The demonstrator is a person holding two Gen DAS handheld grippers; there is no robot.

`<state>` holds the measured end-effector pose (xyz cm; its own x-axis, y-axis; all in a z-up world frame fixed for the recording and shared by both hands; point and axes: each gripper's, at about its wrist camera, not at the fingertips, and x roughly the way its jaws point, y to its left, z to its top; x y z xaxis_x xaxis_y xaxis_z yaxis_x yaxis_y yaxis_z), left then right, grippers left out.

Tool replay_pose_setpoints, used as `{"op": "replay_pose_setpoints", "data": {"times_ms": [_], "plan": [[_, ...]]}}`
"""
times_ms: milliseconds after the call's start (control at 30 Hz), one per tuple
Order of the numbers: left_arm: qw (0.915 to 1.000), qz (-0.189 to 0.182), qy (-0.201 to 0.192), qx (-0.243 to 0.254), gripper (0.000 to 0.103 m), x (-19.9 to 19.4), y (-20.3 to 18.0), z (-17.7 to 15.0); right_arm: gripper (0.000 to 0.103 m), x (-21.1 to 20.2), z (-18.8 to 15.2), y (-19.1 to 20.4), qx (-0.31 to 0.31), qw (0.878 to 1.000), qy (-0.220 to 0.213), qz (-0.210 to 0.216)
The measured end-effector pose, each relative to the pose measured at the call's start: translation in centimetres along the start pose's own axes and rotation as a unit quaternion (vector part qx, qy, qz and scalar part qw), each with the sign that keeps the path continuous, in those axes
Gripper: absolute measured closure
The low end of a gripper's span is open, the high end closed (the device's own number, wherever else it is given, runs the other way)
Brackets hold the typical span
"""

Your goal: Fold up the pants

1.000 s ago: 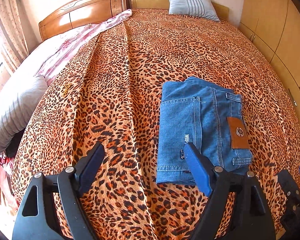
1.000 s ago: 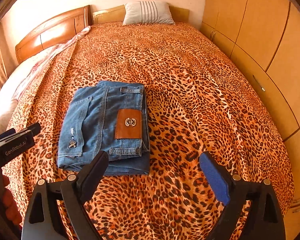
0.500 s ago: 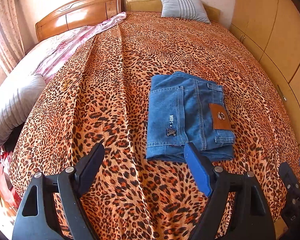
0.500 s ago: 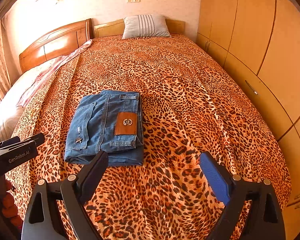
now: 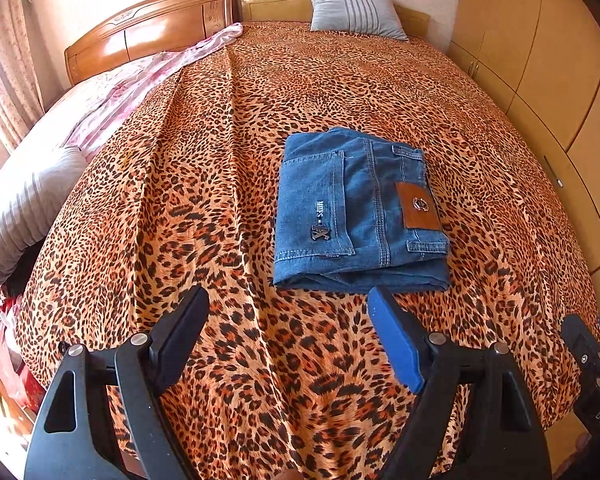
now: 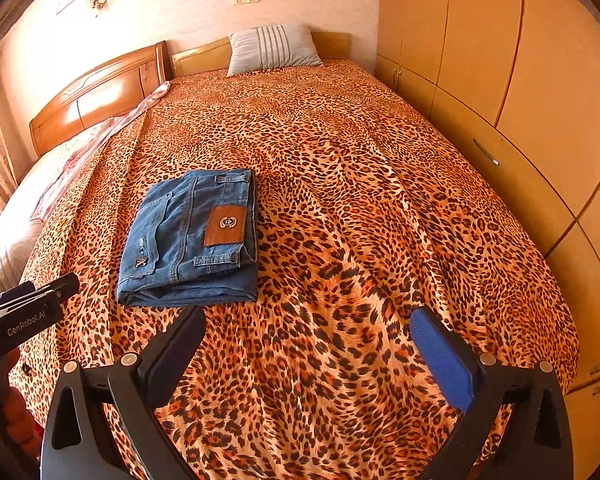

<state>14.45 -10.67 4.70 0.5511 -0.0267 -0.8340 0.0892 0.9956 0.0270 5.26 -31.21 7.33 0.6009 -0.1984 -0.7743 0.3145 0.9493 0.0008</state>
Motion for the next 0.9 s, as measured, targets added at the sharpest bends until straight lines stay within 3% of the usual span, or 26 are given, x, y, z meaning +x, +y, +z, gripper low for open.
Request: {"op": "replay_pose_setpoints", "data": {"times_ms": [900], "plan": [[0.9977, -0.034, -0.016, 0.056, 0.021, -2.3, -2.9, -2.8, 0.000, -1.6, -1.0, -1.5, 0.002, 1.000, -0.006, -0.013]]}}
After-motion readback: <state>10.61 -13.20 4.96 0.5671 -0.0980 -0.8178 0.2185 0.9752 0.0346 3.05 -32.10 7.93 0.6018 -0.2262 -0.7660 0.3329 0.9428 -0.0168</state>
